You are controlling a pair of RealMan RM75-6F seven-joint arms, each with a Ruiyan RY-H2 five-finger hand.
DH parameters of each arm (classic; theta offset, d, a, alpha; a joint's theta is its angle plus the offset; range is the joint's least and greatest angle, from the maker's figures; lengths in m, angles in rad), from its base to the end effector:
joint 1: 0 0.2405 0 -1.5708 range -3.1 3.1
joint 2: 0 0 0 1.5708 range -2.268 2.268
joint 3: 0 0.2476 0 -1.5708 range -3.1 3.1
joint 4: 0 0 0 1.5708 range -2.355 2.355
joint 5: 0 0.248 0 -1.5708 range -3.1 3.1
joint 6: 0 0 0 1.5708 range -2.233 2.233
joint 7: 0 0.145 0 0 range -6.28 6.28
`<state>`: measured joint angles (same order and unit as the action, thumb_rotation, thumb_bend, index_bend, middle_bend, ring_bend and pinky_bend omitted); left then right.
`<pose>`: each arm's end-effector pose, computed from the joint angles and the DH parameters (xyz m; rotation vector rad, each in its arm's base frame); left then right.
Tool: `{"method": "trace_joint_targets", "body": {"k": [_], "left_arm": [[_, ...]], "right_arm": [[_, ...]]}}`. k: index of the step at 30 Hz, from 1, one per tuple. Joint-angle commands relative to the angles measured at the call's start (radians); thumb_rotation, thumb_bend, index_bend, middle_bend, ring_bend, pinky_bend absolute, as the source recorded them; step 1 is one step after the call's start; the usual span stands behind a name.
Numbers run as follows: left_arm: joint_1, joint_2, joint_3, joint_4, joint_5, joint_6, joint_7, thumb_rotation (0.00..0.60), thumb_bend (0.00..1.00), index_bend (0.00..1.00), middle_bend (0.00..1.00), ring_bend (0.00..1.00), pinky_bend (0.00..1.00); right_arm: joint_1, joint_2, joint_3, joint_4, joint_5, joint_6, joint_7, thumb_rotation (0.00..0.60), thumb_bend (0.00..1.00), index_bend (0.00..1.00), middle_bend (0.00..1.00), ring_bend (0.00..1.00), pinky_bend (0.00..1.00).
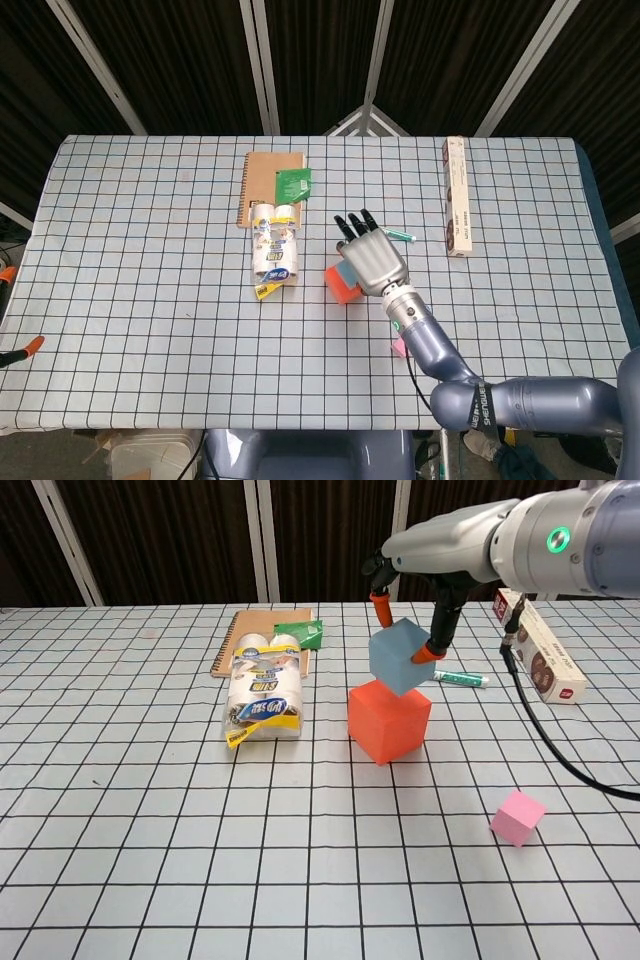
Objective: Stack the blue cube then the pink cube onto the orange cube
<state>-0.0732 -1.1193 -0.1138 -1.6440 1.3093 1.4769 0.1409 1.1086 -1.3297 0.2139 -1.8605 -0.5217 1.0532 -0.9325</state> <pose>-0.3332 0.1934 0.1350 -1.2257 -0.8813 -0.7572 -0.0276 -0.3538 -0.0046 1.9730 -0.6561 0.6779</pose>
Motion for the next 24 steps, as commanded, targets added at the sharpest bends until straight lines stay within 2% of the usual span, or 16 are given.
{"method": "trace_joint_targets", "body": {"k": [1,13,24], "left_arm": [[0.0,0.002,0.0,0.001,-0.001,-0.003,-0.003,0.6,0.12,0.05,0.0,0.0,0.0],[-0.003,0.006,-0.005,0.004,-0.013,-0.012,-0.011,0.6,0.12,0.05,0.0,0.0,0.0],[-0.005,0.005,-0.003,0.002,-0.012,-0.013,-0.009,0.6,0.12,0.06,0.0,0.0,0.0]], "right_arm": [[0.021,-0.021,0.0,0.03,0.024,-0.008,-0.004,0.6,0.32,0.44,0.0,0.0,0.0],[0.057,-0.068,-0.023,0.101,0.074,-0.025,0.003,0.6,0.32,0.44,0.0,0.0,0.0],[0.073,-0.071,-0.041,0.079,0.078,-0.002,0.0,0.6,0.32,0.44,0.0,0.0,0.0]]}}
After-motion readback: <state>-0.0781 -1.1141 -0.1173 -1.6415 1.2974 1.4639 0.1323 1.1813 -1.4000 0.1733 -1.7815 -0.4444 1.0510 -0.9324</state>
